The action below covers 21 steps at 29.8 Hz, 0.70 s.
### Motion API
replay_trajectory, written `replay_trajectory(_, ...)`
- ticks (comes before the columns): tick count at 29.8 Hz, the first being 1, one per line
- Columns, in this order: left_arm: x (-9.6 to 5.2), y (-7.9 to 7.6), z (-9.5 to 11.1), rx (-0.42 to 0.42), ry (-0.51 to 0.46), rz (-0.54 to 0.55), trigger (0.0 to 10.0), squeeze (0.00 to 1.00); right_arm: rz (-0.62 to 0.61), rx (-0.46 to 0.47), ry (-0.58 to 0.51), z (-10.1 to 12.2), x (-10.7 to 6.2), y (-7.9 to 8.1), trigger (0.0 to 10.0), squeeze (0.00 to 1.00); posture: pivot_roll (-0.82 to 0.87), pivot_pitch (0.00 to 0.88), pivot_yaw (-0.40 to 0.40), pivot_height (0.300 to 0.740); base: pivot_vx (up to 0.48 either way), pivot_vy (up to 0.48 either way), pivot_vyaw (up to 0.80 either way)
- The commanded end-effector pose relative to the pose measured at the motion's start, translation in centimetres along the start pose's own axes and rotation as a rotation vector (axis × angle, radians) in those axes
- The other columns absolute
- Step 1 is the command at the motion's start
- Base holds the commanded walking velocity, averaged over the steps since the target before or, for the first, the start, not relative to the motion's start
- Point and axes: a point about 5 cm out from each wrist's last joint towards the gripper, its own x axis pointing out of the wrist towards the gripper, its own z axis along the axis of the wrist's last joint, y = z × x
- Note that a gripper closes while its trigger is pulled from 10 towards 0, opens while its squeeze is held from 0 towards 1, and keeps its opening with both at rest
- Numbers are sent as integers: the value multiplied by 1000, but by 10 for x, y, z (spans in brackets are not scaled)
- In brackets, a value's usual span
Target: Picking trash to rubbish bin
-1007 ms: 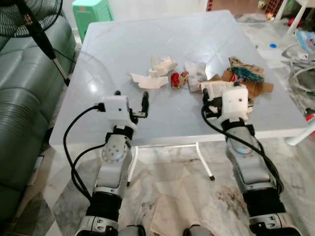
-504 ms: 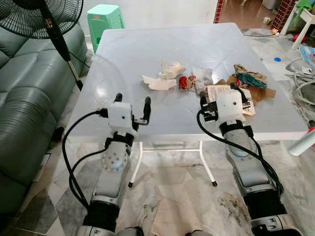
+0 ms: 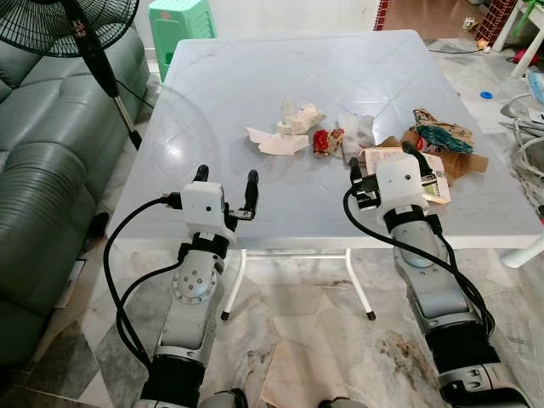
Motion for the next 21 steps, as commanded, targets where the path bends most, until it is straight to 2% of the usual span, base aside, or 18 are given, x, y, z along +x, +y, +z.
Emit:
replay_trajectory(1, 3, 0, 7, 34, -22, 19, 10000, 271, -15, -22, -19, 3, -2, -3, 10000, 851, -94, 106, 14, 740, 0, 0, 0)
replay_trajectory(2, 4, 0, 7, 41, -18, 19, 10000, 271, -17, -31, -19, 3, -2, -3, 10000, 851, -94, 106, 14, 740, 0, 0, 0)
replay_trajectory(3, 5, -1, 7, 68, -10, 1, 10000, 0, -21, -41, -10, 1, -3, -3, 10000, 306, -92, 107, 14, 740, 0, 0, 0)
replay_trajectory(4, 5, -2, 7, 69, -6, -1, 10000, 0, -26, -46, -6, 0, -3, -4, 10000, 0, -92, 107, 14, 740, 0, 0, 0)
replay_trajectory(10, 2, 0, 5, 75, 7, 4, 10000, 0, -67, -77, 25, -9, 0, -14, 10000, 0, -81, 114, 16, 740, 0, 0, 0)
replay_trajectory(16, -1, 2, 2, 60, 26, 11, 10000, 0, -70, -77, 20, -8, 3, -17, 10000, 0, -80, 120, 17, 740, 0, -426, 0)
replay_trajectory(21, 0, 1, 2, 58, 29, 9, 10000, 0, -48, -62, 16, -8, -1, -11, 10000, 0, -87, 120, 18, 740, 0, -480, 0)
